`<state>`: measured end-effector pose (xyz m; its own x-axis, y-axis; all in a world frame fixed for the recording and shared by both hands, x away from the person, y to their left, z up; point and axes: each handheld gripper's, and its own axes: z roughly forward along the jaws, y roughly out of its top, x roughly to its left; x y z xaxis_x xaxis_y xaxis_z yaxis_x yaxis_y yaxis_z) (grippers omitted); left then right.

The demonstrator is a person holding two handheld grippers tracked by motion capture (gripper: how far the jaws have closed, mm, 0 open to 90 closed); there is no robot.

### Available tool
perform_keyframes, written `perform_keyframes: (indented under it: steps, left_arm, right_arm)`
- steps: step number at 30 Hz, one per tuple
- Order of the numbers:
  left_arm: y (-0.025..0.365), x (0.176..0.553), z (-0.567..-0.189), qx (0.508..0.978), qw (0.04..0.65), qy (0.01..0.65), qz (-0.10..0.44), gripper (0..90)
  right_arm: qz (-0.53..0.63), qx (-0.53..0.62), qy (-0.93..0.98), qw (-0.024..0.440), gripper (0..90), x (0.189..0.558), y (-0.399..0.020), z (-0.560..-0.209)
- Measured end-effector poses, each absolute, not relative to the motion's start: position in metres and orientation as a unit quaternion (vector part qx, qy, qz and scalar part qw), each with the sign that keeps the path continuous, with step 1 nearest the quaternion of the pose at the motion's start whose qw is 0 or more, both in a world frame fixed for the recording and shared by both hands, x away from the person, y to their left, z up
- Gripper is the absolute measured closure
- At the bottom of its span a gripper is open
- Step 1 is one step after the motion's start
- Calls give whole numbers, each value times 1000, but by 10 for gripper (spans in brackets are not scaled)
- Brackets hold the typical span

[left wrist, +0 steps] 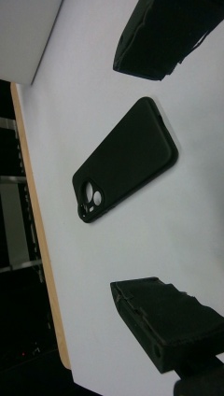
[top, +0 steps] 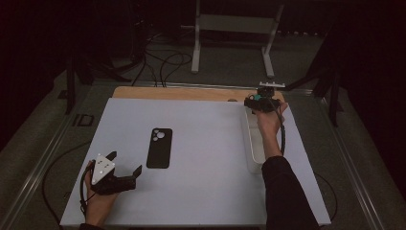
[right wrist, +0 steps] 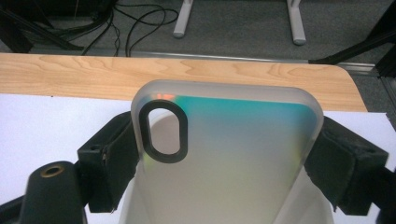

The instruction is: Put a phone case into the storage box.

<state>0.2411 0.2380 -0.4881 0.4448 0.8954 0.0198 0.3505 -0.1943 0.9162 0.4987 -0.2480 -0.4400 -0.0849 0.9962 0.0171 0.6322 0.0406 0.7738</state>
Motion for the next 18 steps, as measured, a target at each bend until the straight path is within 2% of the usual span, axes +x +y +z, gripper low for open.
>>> perform_keyframes:
  steps: [12,18]
  left_arm:
    - [238,241,-489,716,458,436,294,0]
    - [238,241,-489,717,458,436,294,0]
  right_arm:
    - [325,624,652,283,164,502,-250,-441]
    - [332,633,646,270,99,503,-252,-443]
